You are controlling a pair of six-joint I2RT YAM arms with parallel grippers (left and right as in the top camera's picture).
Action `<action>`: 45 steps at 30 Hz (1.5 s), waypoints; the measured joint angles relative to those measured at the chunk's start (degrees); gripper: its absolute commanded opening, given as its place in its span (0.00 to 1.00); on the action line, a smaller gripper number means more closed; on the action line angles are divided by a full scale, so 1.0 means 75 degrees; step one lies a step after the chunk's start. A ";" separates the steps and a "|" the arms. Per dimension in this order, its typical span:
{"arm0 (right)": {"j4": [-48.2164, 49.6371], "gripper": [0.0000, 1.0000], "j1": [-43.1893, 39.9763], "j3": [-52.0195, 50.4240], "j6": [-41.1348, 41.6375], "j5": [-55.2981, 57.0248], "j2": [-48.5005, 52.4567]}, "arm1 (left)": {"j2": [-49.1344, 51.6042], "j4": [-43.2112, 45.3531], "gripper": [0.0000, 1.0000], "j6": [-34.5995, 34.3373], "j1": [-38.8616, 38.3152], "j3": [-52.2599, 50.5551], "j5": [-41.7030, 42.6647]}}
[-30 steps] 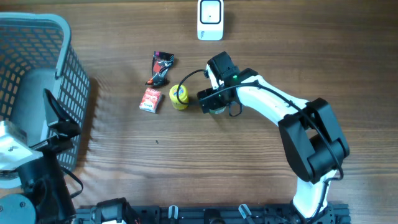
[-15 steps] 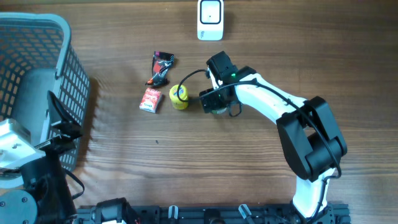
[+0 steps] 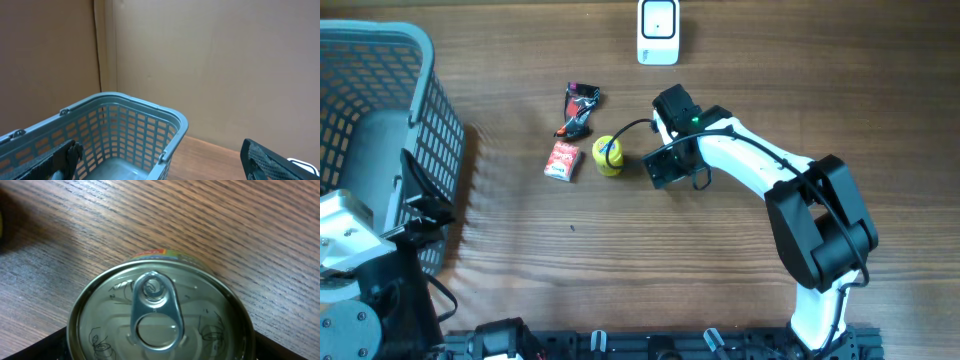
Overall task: Scan the item barcode
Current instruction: 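Lift the tin with the right gripper and turn its label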
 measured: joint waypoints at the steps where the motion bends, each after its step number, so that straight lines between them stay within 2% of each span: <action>1: 0.0003 0.99 0.0000 0.0000 -0.0140 0.0000 0.0000 | 0.0000 -0.0052 1.00 0.0000 0.0003 0.0000 -0.0003; 6: 0.0035 1.00 0.0000 0.0000 -0.0574 0.0157 0.0015 | 0.0000 -0.0082 1.00 0.0000 0.0003 0.0000 0.0000; 16: 0.0388 1.00 0.0006 0.0000 -0.0597 0.0554 0.0117 | 0.0000 -0.0125 1.00 0.0000 0.0003 0.0000 0.0000; 18: 0.0379 0.96 0.0020 0.0035 -0.0597 0.0557 0.0160 | 0.0000 -0.0137 1.00 0.0000 0.0003 0.0000 -0.0003; 23: 0.0481 0.76 0.0195 0.0149 -0.0597 0.0571 0.0254 | 0.0000 -0.0140 1.00 0.0000 0.0003 0.0000 -0.0003; 24: 0.0487 0.76 0.0227 0.0152 -0.0586 0.0571 0.0259 | 0.0000 -0.0140 1.00 0.0000 0.0003 0.0000 -0.0003; 28: 0.0428 0.86 0.0256 0.0169 -0.0425 0.0580 0.0265 | 0.0000 -0.0140 1.00 0.0000 0.0003 0.0000 0.0000; 34: 0.0236 0.87 0.0326 0.0219 -0.0268 0.0627 0.0280 | 0.0000 -0.0154 1.00 0.0000 0.0003 0.0000 -0.0003; 40: 0.0058 0.68 0.0326 0.0259 -0.0105 0.0629 0.0286 | 0.0000 -0.0157 1.00 0.0000 0.0000 0.0000 0.0000; 45: 0.0035 0.69 0.0326 0.0262 0.0017 0.0629 0.0286 | 0.0000 -0.0160 1.00 0.0000 0.0003 0.0000 0.0000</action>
